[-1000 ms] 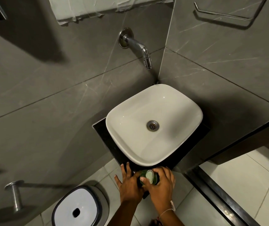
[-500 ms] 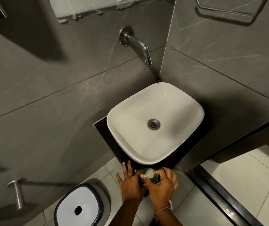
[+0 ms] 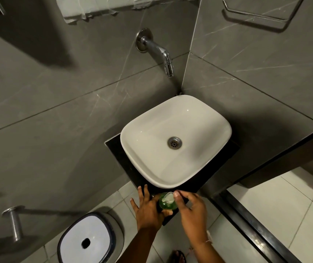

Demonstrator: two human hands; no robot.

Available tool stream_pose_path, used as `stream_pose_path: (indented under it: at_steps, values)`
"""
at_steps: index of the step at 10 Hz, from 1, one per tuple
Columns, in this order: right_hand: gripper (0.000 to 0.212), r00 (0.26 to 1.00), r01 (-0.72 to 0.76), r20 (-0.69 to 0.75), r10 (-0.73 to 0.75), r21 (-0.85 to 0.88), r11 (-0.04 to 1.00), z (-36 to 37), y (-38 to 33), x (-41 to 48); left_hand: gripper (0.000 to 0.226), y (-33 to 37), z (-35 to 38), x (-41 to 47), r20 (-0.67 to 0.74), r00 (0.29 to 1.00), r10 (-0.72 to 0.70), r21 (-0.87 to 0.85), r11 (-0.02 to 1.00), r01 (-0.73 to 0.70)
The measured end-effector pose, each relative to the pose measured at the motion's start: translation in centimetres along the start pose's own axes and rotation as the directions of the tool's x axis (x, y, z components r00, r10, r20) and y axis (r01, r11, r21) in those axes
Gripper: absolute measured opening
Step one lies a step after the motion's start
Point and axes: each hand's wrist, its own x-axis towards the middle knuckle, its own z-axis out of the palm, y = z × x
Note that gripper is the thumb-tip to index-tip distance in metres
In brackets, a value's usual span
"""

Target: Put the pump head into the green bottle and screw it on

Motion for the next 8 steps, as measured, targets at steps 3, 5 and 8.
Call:
stream_pose_path:
  at_steps: [3, 5, 8]
  values:
    - [0.007, 0.991, -0.093, -0.081, 0.102, 0.108, 0.990, 1.8, 0.1, 0.2, 0.068, 0.1, 0.0, 0.1, 0.009, 1.000, -0.014, -0.009, 1.000, 0.014]
    - [0.006, 0.993, -0.026, 0.114, 0.037, -0.097, 0.995, 0.0, -1.2, 1.9, 0.068, -0.1, 0.3, 0.2, -0.010, 1.000, -0.005, -0.015, 1.000, 0.004]
    - [0.011, 0.980, -0.003, 0.199, 0.029, -0.131, 0.991, -0.3, -1.6, 2.9, 0.073, 0.0, 0.1, 0.3, 0.018, 1.000, -0.010, -0.033, 0.999, 0.011]
